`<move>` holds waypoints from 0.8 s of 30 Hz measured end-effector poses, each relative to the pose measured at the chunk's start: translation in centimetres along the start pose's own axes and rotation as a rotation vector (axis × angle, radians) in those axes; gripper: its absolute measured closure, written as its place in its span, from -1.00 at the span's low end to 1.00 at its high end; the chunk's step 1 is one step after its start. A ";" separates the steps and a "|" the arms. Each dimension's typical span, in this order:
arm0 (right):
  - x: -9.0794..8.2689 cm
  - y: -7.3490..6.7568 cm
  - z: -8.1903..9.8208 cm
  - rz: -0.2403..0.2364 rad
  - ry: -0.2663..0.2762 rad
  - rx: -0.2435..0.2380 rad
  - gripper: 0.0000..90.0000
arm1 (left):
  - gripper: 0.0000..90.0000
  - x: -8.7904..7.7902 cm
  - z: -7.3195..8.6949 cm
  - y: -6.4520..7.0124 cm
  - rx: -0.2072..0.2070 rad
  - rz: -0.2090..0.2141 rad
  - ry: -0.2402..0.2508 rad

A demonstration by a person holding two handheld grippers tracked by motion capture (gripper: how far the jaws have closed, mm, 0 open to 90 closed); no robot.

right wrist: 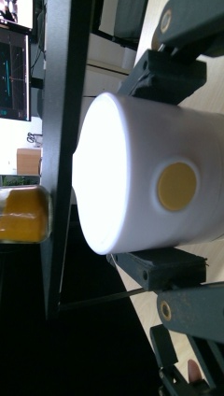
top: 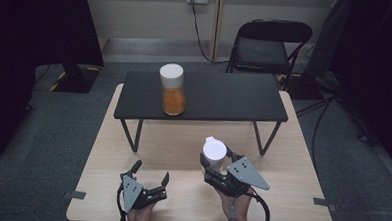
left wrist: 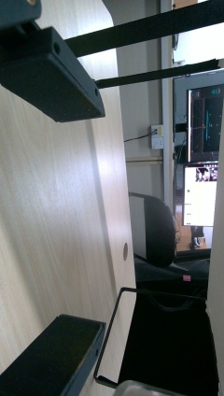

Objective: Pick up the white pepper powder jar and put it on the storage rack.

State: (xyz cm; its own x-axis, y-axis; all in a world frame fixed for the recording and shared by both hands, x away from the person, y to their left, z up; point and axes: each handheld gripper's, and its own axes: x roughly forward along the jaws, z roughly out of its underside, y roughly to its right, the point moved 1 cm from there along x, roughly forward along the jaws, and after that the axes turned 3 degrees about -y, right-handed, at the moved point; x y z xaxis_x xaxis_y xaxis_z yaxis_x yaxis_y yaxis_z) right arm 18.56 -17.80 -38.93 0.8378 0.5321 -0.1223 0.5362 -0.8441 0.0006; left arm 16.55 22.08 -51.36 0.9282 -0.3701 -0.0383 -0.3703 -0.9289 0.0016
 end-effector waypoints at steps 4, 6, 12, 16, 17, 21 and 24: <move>-0.1 0.4 -0.6 -0.017 0.006 -0.008 -0.33 | -1.00 0.0 0.0 0.0 -0.001 0.000 0.000; -0.1 0.6 -0.8 -0.019 0.014 -0.005 -0.33 | -1.00 0.0 0.0 0.0 0.000 0.000 0.000; 0.0 1.1 -2.0 -0.038 0.023 -0.010 -0.33 | -1.00 0.0 0.0 0.0 -0.001 0.000 0.000; 0.1 1.4 -2.9 -0.052 0.026 -0.019 -0.33 | -1.00 0.0 0.0 0.0 -0.001 0.001 0.000; 0.1 1.5 -3.1 -0.056 0.027 -0.021 -0.33 | -1.00 0.0 0.0 0.0 -0.001 0.000 0.000; 0.3 1.8 -4.3 -0.071 0.029 -0.035 -0.33 | -1.00 0.0 0.0 0.0 0.000 0.000 0.000; 0.4 1.9 -5.0 -0.072 0.032 -0.042 -0.33 | -1.00 0.0 0.0 0.0 0.000 0.000 0.000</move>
State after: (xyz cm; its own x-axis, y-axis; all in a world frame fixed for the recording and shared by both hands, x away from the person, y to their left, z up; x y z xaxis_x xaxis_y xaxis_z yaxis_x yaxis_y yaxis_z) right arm 20.43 -18.84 -33.98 0.7995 0.5937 -0.0916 0.5984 -0.8004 0.0349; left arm 16.55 22.08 -51.36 0.9283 -0.3699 -0.0384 -0.3701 -0.9290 0.0014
